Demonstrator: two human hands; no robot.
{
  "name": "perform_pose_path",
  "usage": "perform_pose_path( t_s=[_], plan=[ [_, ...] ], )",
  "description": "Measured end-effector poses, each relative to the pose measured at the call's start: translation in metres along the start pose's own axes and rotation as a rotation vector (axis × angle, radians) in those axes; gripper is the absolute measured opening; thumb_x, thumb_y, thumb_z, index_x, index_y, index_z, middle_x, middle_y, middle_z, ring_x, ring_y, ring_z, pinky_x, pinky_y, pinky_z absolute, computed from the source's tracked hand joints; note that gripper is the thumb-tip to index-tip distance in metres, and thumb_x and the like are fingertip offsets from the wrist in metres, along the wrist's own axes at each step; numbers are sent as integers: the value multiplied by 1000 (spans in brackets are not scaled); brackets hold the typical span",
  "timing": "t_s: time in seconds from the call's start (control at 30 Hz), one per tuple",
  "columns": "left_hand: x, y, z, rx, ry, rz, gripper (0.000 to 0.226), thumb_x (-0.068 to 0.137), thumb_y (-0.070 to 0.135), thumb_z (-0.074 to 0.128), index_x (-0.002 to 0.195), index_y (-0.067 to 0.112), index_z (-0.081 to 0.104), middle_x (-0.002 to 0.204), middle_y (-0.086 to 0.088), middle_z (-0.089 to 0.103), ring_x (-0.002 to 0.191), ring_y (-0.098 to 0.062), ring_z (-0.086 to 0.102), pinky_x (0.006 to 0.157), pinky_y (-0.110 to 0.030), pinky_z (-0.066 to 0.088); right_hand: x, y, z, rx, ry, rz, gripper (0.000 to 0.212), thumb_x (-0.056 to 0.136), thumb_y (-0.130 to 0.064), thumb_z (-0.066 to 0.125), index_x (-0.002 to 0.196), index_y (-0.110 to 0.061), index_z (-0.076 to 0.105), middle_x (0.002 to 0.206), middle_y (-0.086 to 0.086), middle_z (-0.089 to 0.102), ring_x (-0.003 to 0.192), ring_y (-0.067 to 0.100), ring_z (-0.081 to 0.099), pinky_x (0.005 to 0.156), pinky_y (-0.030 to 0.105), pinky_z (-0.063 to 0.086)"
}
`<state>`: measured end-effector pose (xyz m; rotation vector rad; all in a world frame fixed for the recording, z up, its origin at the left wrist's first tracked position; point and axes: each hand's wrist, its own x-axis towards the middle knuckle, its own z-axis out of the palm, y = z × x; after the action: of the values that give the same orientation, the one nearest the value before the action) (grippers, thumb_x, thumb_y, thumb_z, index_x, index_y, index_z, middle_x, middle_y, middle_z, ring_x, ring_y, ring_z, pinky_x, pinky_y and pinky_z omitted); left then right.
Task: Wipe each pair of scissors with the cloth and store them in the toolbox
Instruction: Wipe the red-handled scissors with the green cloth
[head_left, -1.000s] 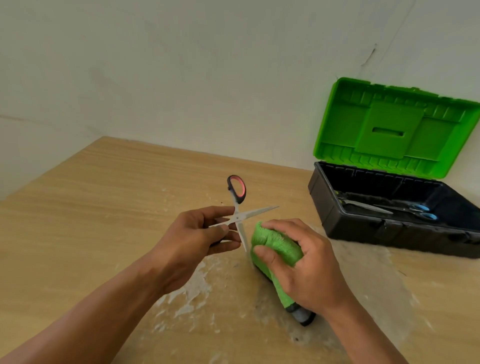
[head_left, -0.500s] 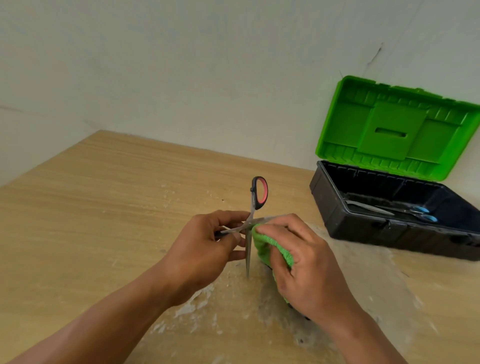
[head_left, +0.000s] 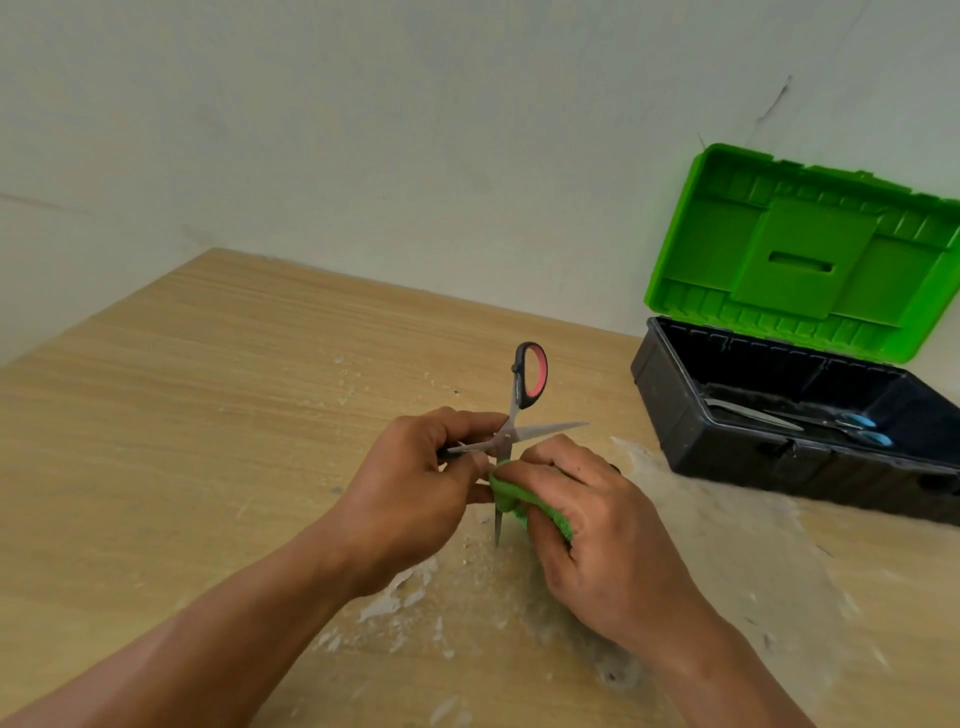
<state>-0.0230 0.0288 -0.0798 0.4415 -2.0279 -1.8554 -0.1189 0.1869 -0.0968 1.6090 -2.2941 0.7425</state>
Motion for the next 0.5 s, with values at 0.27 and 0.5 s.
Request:
perform_pose_path(
  t_s=[0.27, 0.5],
  plan=[
    [1, 6, -4, -118, 36, -54, 40, 96, -9, 48, 105, 19, 74, 83, -1, 75, 77, -13, 75, 70, -19, 59, 0, -2, -1, 39, -25, -31, 33, 91, -13, 59, 118, -27, 71, 108, -13, 59, 94, 12, 60, 70, 36, 55],
    [4, 9, -10, -127, 80, -55, 38, 97, -8, 49, 106, 19, 73, 94, -7, 72, 77, -12, 75, 71, -20, 60, -4, -8, -4, -4, -112, -48, 29, 90, -22, 56, 111, -36, 70, 109, -21, 57, 95, 3, 56, 67, 31, 55]
  ],
)
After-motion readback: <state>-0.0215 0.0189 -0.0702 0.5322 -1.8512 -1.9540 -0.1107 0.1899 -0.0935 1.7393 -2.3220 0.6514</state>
